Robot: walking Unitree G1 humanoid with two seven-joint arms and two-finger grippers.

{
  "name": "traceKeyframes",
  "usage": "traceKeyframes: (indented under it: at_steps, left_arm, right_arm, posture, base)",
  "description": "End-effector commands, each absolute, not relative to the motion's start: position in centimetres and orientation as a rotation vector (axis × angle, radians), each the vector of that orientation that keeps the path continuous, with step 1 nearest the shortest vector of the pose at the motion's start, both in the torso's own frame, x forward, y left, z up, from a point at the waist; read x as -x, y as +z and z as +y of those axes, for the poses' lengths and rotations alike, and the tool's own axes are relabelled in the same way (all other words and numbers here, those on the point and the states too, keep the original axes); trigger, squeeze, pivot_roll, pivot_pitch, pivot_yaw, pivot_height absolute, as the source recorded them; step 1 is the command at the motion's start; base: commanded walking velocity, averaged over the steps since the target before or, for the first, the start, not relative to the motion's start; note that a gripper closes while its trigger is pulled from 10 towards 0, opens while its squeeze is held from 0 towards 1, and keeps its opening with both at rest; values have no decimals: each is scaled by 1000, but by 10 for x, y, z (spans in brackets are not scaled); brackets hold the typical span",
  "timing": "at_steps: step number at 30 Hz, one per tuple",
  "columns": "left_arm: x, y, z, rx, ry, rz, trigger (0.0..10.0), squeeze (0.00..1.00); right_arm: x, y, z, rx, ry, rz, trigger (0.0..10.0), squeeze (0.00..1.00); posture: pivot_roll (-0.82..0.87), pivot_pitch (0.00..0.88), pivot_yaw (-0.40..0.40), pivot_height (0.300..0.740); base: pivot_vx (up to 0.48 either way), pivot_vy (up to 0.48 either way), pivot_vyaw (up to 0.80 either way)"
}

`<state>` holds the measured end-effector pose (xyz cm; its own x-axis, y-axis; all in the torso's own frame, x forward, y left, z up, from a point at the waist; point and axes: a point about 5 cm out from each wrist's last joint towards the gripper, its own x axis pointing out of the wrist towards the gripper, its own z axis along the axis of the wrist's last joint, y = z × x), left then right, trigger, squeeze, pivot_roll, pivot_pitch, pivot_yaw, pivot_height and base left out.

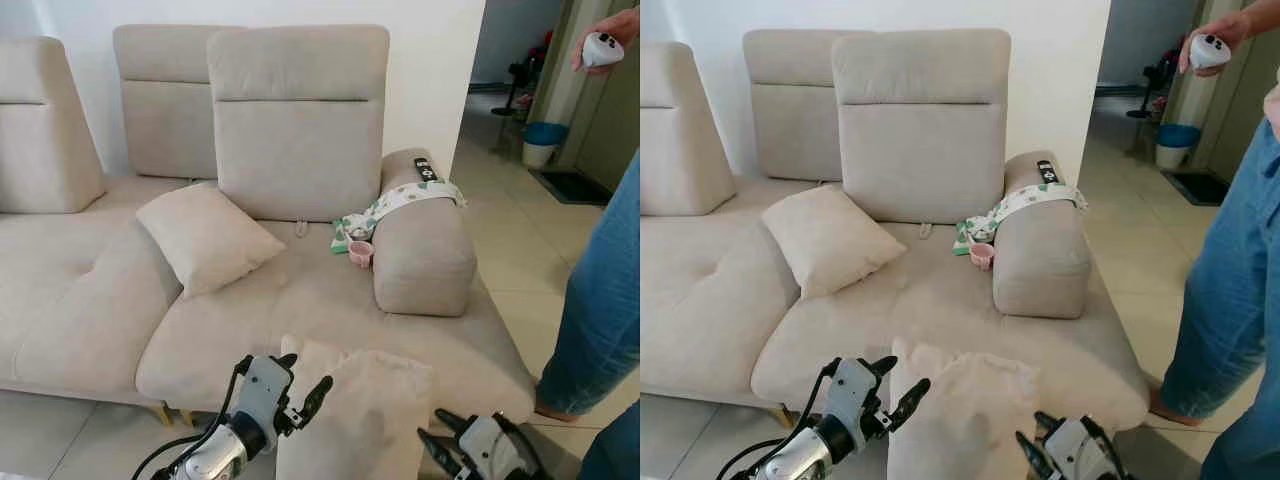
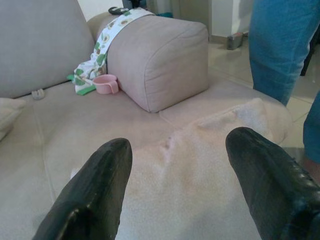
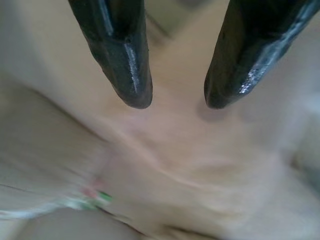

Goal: Move the pillow to the sofa from floor

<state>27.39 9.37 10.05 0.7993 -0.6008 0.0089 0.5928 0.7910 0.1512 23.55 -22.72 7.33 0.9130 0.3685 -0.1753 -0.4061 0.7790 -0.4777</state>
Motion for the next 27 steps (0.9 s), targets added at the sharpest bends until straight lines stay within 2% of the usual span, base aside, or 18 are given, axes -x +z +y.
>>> traceKeyframes:
  at_steps: [1,2,3,6,7,9,14,15,16,27]
  left_arm:
    - [-272,101,94,-164,-637,-68,10000,0]
    - [-271,102,92,-157,-629,-70,10000,0]
    - [-270,103,90,-146,-623,-73,10000,0]
    - [-269,105,88,-139,-620,-75,10000,0]
    - [-268,106,85,-134,-623,-78,10000,0]
    - [-267,109,80,-135,-638,-86,10000,0]
    - [-265,114,72,-154,-670,-115,10000,0]
    - [-265,115,73,-158,-665,-118,10000,0]
    - [-266,116,74,-162,-656,-121,10000,0]
    - [-263,117,76,-157,-619,-118,10000,0]
  right_arm:
    - [-234,70,-235,555,367,97,10000,0]
    - [-233,69,-240,581,354,105,10000,0]
    - [-233,71,-243,592,362,110,10000,459]
    - [-233,72,-245,599,370,112,10000,459]
    - [-236,74,-245,604,394,108,10000,992]
    - [-242,78,-245,604,430,101,10000,1000]
    - [-259,83,-240,633,515,76,10000,1000]
    - [-264,83,-238,663,544,73,10000,733]
    - [-270,82,-236,703,569,69,10000,0]
    - [-297,89,-238,880,573,81,10000,0]
  posture:
    - [36,60,51,530]
    - [38,78,58,530]
    - [40,100,64,530]
    - [40,106,65,530]
    - [40,124,71,530]
    - [48,143,76,530]
    - [59,149,76,530]
    - [69,150,75,530]
    - [80,153,70,530]
    - [107,156,56,530]
  base:
    - [0,0,0]
    - [0,0,0]
    - [0,0,0]
    - [0,0,0]
    - [0,0,0]
    - [0,0,0]
    - [0,0,0]
    - [0,0,0]
    - [0,0,0]
    - [0,0,0]
